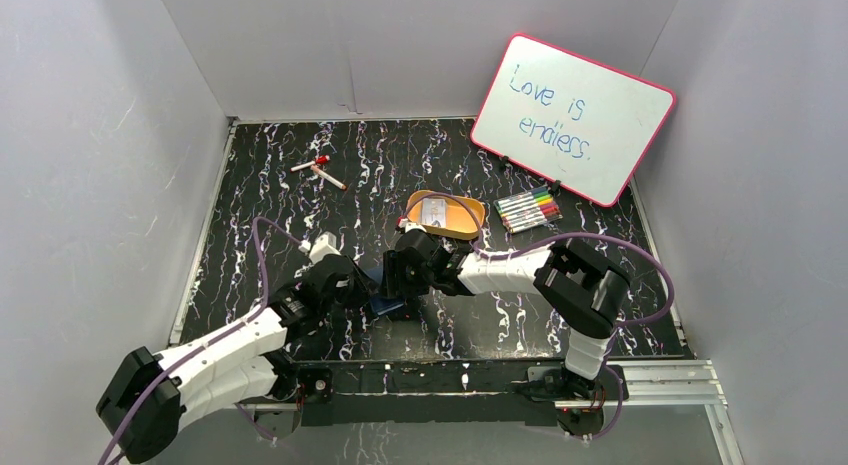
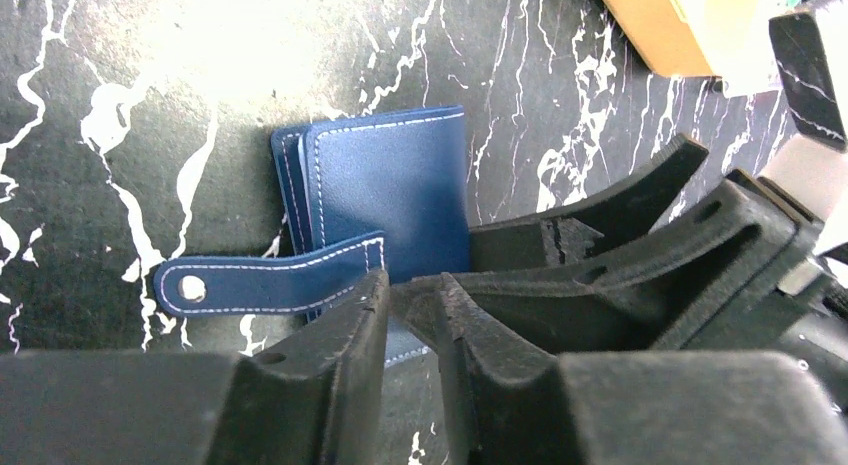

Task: Put the credit cards into the card holder
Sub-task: Close the card holder at the center of the board.

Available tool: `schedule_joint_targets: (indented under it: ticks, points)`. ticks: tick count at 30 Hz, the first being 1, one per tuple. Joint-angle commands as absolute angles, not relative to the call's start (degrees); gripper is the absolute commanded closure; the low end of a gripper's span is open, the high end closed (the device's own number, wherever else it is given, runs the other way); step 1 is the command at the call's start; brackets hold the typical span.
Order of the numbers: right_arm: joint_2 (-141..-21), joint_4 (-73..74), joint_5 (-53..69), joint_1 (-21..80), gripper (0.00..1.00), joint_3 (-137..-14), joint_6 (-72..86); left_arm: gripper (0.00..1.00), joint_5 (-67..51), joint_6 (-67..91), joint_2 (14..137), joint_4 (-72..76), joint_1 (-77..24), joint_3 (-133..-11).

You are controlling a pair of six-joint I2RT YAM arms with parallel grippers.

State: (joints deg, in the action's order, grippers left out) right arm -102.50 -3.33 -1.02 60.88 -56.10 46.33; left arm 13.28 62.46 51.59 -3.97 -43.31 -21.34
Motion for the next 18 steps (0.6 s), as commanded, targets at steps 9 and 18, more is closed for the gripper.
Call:
schedule_joint_targets:
  ticks: [9, 18]
  points:
    - [-100.64, -1.56, 1.44, 61.31, 0.32, -54.01, 45.99, 0.92, 14.93, 64.63, 55.01, -1.33, -40.57, -16.68]
    - [-95.78, -10.95, 6.18, 59.62, 0.25, -47.42, 50.25, 0.96, 14.78, 65.32, 53.68, -1.18, -39.78, -13.46]
